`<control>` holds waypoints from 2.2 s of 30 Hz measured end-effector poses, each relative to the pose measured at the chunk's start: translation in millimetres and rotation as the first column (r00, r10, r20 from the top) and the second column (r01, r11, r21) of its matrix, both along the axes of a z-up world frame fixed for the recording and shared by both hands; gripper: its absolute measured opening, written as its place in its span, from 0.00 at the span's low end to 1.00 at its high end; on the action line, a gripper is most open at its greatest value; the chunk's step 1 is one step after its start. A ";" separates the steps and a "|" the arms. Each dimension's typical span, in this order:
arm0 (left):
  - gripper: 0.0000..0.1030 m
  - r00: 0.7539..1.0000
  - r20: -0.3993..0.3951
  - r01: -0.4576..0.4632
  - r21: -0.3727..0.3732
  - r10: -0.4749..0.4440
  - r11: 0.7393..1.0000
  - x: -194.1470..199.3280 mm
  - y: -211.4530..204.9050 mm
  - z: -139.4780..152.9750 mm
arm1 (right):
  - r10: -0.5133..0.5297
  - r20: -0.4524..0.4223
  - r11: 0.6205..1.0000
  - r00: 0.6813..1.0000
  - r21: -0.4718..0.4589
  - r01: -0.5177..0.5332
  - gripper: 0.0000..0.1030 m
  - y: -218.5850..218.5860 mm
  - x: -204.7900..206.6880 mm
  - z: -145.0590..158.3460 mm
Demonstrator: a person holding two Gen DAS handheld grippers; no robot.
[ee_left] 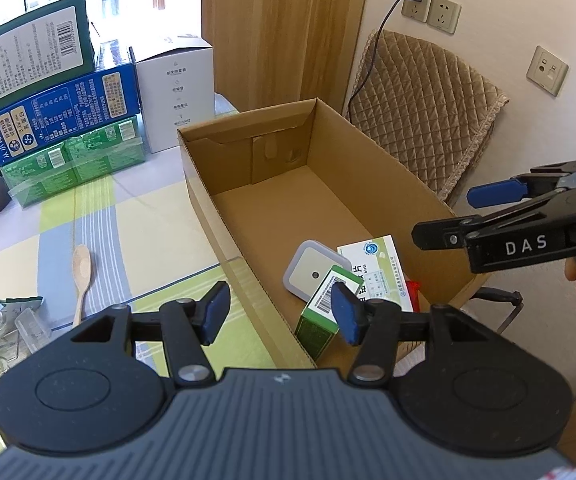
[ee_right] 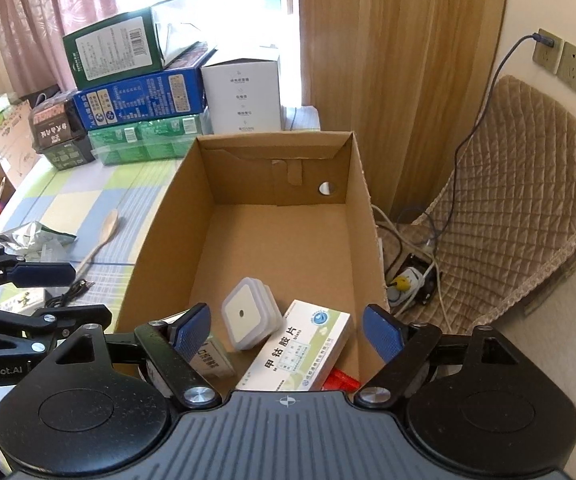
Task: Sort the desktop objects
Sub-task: 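Carry both boxes to the cardboard box and release them inside, then move both tools back toward the remaining items on the table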
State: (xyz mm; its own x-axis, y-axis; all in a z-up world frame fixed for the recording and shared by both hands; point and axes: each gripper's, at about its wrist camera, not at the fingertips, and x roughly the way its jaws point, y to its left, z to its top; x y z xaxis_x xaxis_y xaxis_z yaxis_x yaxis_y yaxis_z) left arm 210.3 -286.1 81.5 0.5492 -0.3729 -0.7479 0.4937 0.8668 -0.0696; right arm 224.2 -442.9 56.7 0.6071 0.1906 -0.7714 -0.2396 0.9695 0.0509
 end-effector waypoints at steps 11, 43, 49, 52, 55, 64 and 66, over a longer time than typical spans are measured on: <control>0.53 1.000 0.022 -0.012 0.012 0.011 1.000 -14.6 14.9 12.5 | 0.020 0.017 1.000 1.000 -0.011 -0.020 0.79 9.9 -18.7 11.2; 0.88 0.993 0.083 -0.083 0.008 0.082 0.996 -55.6 111.8 45.1 | 0.155 0.076 0.987 0.985 -0.054 -0.152 0.94 85.8 -63.7 42.9; 0.89 0.990 0.084 -0.118 0.019 0.116 0.993 -60.8 142.6 43.1 | 0.189 0.073 0.980 0.979 -0.071 -0.183 0.98 105.2 -66.2 42.7; 0.92 0.989 0.081 -0.129 0.024 0.126 0.991 -62.4 158.6 41.5 | 0.211 0.069 0.976 0.975 -0.077 -0.205 0.98 114.3 -67.3 42.2; 0.92 0.987 0.082 -0.141 0.038 0.138 0.989 -63.5 173.5 40.3 | 0.231 0.064 0.971 0.971 -0.084 -0.226 0.98 125.0 -67.9 40.7; 0.95 0.979 0.088 -0.193 0.086 0.185 0.977 -64.1 228.4 39.7 | 0.303 0.052 0.951 0.951 -0.085 -0.298 0.98 159.1 -70.2 35.6; 0.95 0.977 0.087 -0.202 0.102 0.194 0.974 -63.9 242.1 38.2 | 0.322 0.051 0.945 0.945 -0.085 -0.317 0.98 166.0 -70.9 33.7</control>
